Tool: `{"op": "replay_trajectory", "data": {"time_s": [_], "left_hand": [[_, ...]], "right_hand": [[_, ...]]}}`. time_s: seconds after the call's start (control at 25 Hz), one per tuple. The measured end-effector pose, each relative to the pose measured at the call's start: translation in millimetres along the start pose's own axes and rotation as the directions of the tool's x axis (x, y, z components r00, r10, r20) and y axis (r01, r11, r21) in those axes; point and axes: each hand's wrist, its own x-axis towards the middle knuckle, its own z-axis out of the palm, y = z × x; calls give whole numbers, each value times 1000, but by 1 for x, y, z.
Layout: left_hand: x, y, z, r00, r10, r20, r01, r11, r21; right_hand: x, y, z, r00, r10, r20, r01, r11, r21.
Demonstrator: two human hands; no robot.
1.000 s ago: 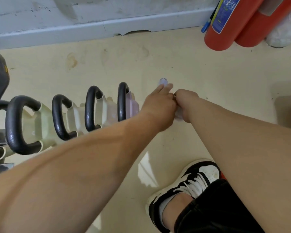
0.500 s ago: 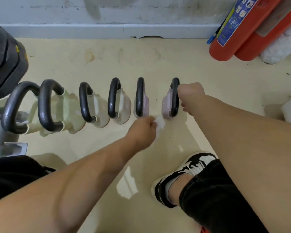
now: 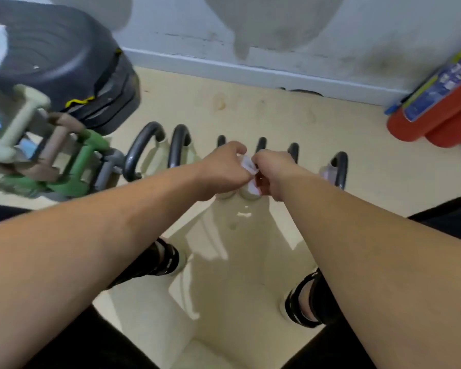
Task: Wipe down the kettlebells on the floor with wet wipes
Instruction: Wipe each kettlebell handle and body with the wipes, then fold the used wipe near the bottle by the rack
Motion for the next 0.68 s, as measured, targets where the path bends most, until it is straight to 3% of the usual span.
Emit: {"op": "replay_trajectory", "data": {"time_s": [0.16, 0.32, 0.48, 0.6, 0.68], "left_hand": [[-34, -13, -86, 956, 86, -282, -30, 980, 196], [-70, -40, -164, 882, -5, -470, 150, 950, 273], [-94, -50, -208, 842, -229, -489, 242, 970, -37], [-119, -41, -238, 860, -291, -420, 276, 956, -96], [-139, -36, -261, 899, -255, -356, 245, 967, -73]], "right_hand": [[-22, -16, 85, 973, -86, 214, 81, 996, 35], [-49, -24, 158, 862, -106, 496, 63, 993, 102], [-72, -40, 208, 794, -148, 590, 148, 988, 49], [-94, -53, 245, 816, -201, 542, 266, 963, -42], [-119, -63, 270, 808, -260, 529, 375, 919, -122]]}}
